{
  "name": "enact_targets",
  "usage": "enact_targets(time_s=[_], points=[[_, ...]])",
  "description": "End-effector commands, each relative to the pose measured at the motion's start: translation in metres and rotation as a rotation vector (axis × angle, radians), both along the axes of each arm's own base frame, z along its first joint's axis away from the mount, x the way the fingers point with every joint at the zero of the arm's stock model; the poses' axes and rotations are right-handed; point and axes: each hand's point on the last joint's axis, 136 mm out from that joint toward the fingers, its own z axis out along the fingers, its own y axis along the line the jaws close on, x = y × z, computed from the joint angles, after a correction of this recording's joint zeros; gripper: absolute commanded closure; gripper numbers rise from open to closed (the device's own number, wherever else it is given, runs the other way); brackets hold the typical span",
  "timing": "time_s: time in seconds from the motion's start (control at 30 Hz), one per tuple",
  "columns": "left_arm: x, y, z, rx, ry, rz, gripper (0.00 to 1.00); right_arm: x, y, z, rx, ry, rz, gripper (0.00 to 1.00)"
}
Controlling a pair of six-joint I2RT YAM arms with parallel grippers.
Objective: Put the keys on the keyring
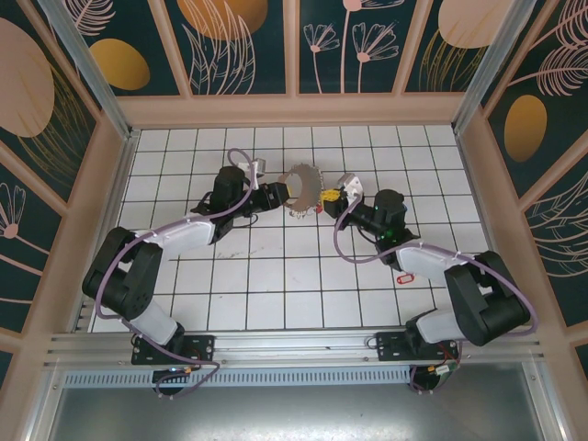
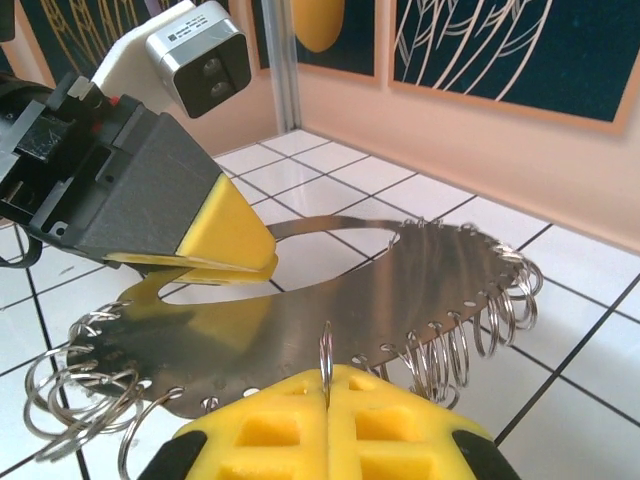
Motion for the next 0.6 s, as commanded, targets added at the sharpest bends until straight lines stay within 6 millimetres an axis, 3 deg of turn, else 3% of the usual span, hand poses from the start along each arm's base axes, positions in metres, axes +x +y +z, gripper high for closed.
enact_targets(time_s=[0.0,0.33,0.57], points=[[0.003,0.013,-0.015,0.040,-0.001,0.061,0.58,0.004,0.004,0.011,-0.007,-0.025,0.062,1.00],[-0.006,0.030,-0.046,0.109,0.022,0.095,0.52,0.004,0.005,-0.017,-0.071,0.036,0.106,1.00],[-0.005,0.033,-0.019,0.074,-0.091,0.106,0.52,-0.004,0.007,-0.039,-0.243,-0.044,0.133,1.00]])
